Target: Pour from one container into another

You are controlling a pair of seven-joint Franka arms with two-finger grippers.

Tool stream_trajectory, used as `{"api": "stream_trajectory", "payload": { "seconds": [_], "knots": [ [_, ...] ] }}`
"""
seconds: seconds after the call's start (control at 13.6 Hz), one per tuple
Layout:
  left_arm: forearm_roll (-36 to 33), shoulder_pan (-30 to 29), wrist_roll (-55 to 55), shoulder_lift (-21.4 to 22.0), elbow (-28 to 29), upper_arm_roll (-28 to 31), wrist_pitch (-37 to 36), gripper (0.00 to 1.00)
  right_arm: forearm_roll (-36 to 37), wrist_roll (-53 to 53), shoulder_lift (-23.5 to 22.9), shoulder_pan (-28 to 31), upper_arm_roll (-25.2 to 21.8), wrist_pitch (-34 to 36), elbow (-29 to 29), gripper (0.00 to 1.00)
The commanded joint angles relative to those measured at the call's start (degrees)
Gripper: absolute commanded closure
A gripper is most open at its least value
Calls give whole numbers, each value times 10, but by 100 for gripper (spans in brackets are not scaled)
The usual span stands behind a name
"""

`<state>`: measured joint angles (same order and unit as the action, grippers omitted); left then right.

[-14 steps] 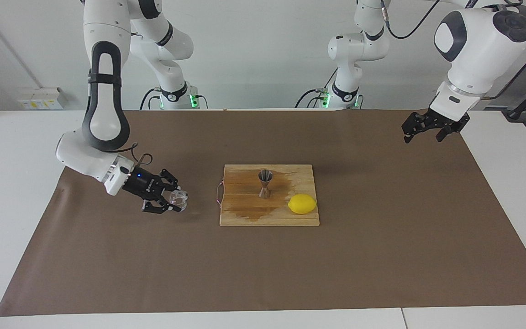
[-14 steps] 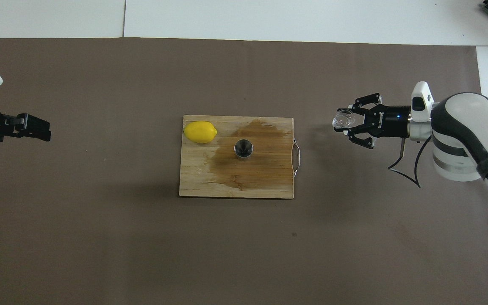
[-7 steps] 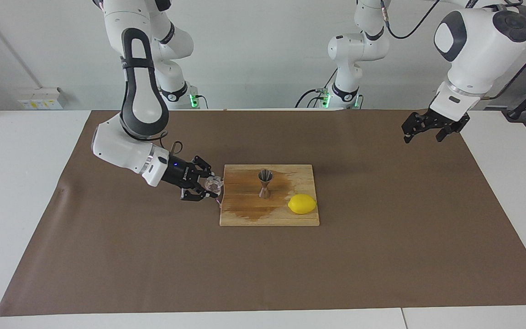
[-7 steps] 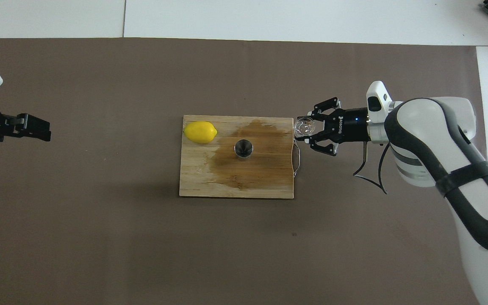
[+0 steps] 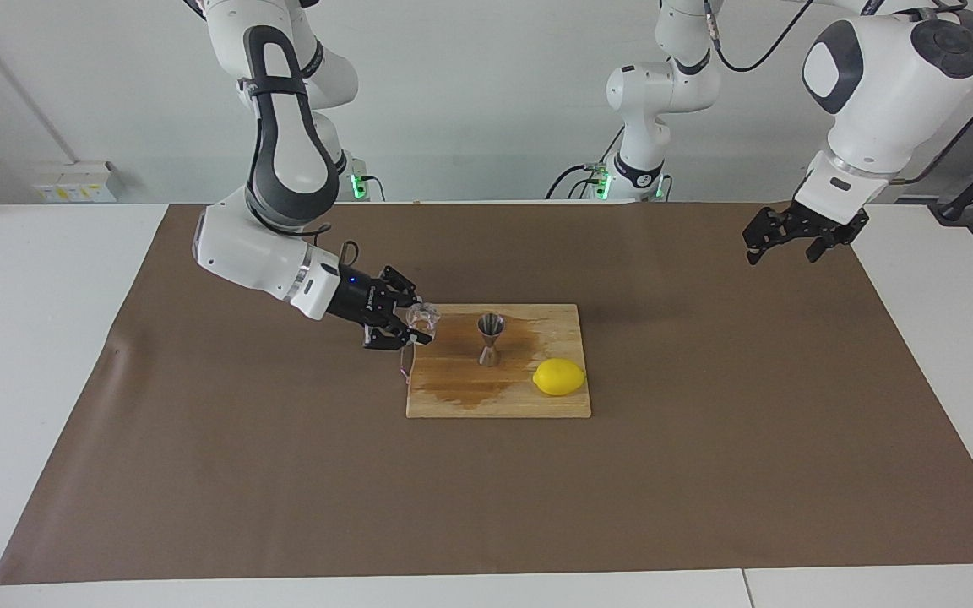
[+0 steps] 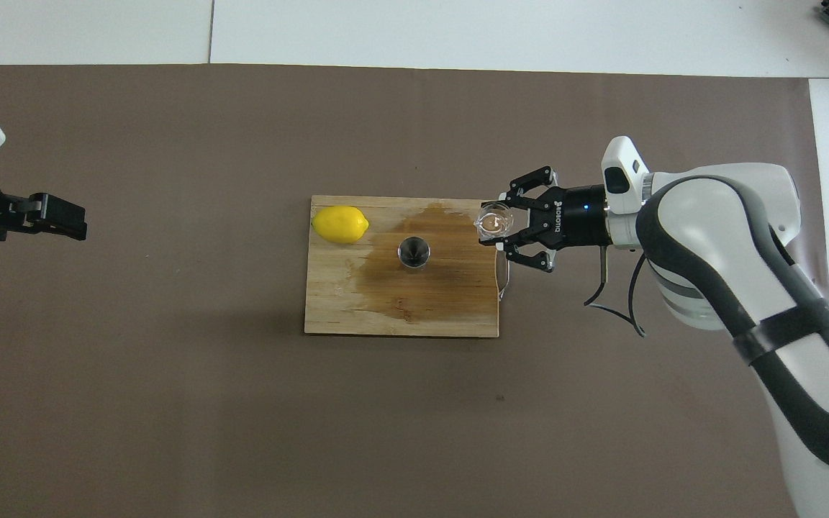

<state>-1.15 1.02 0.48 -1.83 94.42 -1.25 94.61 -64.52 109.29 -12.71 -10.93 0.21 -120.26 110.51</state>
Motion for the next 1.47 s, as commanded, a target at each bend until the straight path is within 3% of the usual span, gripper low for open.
{"api": "stream_trajectory", "payload": {
  "seconds": [0.0,0.37,0.81,1.4],
  "knots": [
    [-6,-1,-7,15,15,-1,3,0,20,-28,11,-15,2,-21,14,100],
    [-4,2,-7,26,-5,-2,15,0,92,-96,3,-47,2,-79,12,100],
    [-4,1,-7,30,-9,-1,57,0,98,-130,3,-72,2,-82,10,100],
    [-4,5,-6,35,-2,-1,24,0,126,-154,3,-85,2,-101,1,100]
  ]
}}
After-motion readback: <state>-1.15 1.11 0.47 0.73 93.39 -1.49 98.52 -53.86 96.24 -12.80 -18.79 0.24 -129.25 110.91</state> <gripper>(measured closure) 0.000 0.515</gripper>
